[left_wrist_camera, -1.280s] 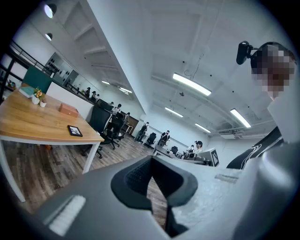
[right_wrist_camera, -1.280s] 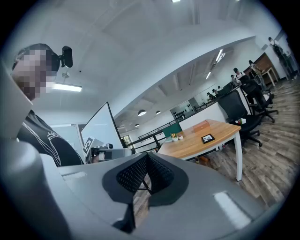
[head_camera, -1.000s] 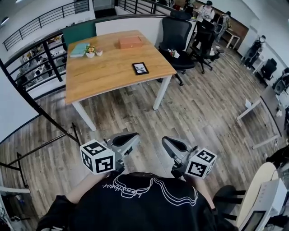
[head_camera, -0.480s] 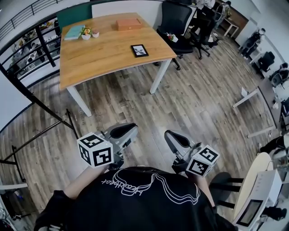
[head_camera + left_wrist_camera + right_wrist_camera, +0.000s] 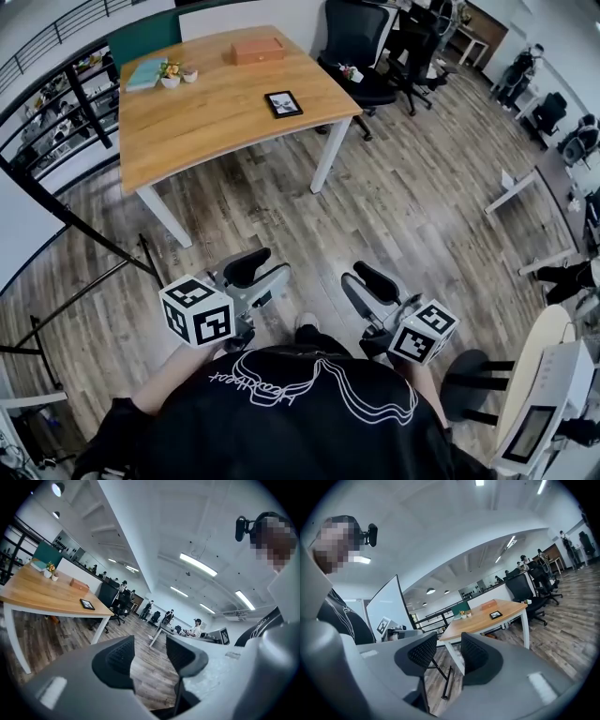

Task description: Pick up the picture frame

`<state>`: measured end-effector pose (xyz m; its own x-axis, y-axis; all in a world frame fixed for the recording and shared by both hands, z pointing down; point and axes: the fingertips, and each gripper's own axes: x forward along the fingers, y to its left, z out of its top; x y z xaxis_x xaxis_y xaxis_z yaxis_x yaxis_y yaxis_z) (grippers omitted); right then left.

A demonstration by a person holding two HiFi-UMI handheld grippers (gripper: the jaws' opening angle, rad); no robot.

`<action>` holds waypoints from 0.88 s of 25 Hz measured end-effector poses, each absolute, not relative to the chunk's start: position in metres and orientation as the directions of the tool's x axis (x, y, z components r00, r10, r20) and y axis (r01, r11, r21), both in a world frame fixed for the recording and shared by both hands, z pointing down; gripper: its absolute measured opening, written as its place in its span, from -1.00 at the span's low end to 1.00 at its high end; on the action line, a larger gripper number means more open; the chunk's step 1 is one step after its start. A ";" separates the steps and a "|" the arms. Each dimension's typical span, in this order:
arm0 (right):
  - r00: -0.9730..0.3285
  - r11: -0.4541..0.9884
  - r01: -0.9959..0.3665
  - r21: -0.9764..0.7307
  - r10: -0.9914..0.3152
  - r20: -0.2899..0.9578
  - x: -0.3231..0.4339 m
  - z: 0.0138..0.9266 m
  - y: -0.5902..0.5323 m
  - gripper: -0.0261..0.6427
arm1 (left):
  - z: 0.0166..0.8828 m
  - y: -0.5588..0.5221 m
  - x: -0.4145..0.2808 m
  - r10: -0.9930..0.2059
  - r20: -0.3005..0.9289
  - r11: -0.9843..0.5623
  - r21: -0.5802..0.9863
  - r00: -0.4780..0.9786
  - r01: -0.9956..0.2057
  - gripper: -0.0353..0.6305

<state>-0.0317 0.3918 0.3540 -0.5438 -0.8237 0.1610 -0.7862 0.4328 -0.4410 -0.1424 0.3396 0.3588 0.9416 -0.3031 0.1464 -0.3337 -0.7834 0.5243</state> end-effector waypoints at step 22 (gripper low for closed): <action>-0.565 0.403 -0.761 -0.509 -0.797 0.214 0.177 0.398 0.148 -0.26 | 0.404 0.092 -0.008 -0.517 0.301 -0.633 0.496 0.801 -0.594 -0.20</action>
<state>0.1772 0.1478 0.3982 -0.5648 -0.7971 0.2135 -0.7609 0.4030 -0.5086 -0.0076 0.0919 0.4041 0.8014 -0.5171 0.3006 -0.5945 -0.6330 0.4959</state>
